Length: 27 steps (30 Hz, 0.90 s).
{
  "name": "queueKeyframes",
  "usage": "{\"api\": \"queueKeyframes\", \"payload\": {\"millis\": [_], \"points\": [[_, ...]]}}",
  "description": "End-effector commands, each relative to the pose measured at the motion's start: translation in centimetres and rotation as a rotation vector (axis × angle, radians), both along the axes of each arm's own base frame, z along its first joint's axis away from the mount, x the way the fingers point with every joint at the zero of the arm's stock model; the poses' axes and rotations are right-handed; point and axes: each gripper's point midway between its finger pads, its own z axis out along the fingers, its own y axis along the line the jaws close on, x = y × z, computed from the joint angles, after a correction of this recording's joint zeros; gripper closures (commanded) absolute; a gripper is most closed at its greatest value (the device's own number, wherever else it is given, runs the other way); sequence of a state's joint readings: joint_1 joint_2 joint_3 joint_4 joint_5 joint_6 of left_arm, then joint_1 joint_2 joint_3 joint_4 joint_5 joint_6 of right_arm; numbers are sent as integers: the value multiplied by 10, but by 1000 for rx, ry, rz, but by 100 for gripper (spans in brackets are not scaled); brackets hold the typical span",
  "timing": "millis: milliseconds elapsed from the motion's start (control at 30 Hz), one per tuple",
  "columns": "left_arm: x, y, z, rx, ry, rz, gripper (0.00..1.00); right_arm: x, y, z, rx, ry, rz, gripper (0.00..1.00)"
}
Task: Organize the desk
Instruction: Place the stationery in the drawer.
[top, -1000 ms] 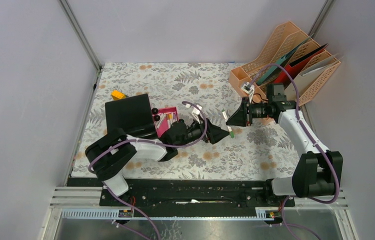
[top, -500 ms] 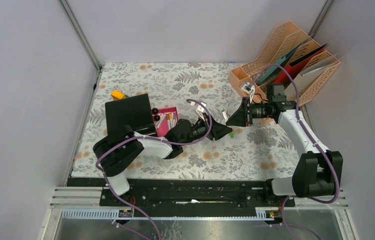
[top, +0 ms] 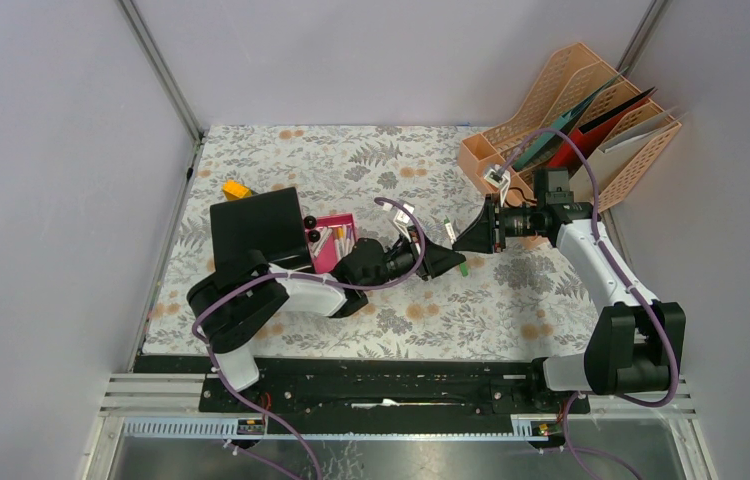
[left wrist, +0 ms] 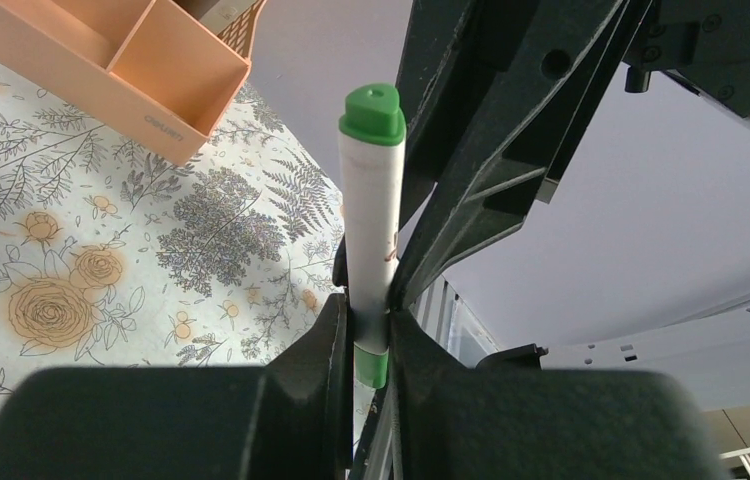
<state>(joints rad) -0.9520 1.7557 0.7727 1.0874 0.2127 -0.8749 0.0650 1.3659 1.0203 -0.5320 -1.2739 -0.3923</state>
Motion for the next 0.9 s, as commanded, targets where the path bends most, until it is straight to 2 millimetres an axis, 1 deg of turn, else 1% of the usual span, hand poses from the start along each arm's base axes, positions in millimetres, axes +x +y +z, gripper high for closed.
{"api": "queueKeyframes", "payload": {"millis": [0, 67, 100, 133, 233, 267, 300, 333, 433, 500, 567, 600, 700, 733, 800, 867], "points": [[5, -1, 16, -46, -34, 14, 100, -7, 1, 10, 32, -15, 19, 100], [5, 2, 15, -40, -30, 23, 100, -7, 1, 9, 27, -19, 16, 98], [5, 3, 13, -35, -28, 29, 100, -7, 1, 8, 24, -18, 15, 93], [5, 5, 13, -30, -27, 36, 100, -6, 1, 8, 19, -22, 12, 85], [7, 12, 11, -7, -22, 65, 100, -5, -1, 6, 4, -36, 3, 47], [9, 14, 8, 12, -16, 84, 100, -6, -1, 6, -2, -42, -1, 39], [10, 18, 4, 34, -11, 101, 100, -5, -1, 6, -9, -48, -4, 33], [13, 22, 0, 57, -5, 124, 100, -5, -2, 6, -16, -54, -9, 30], [21, 39, -15, 158, 12, 209, 100, -2, -5, 5, -52, -78, -29, 27], [29, 54, -25, 247, 19, 291, 100, 1, -9, 1, -94, -93, -49, 27], [36, 71, -37, 380, 30, 357, 100, 4, -13, -2, -130, -103, -71, 27], [39, 84, -50, 479, 54, 398, 100, 5, -14, -3, -141, -109, -76, 27], [51, 123, -65, 687, 94, 555, 100, 6, -16, -5, -161, -116, -86, 27], [57, 134, -65, 742, 99, 607, 100, 7, -17, -5, -166, -118, -89, 27], [63, 159, -71, 871, 111, 687, 100, 8, -18, -6, -176, -122, -95, 27], [69, 177, -75, 958, 120, 734, 100, 8, -19, -7, -182, -125, -98, 27]]}}
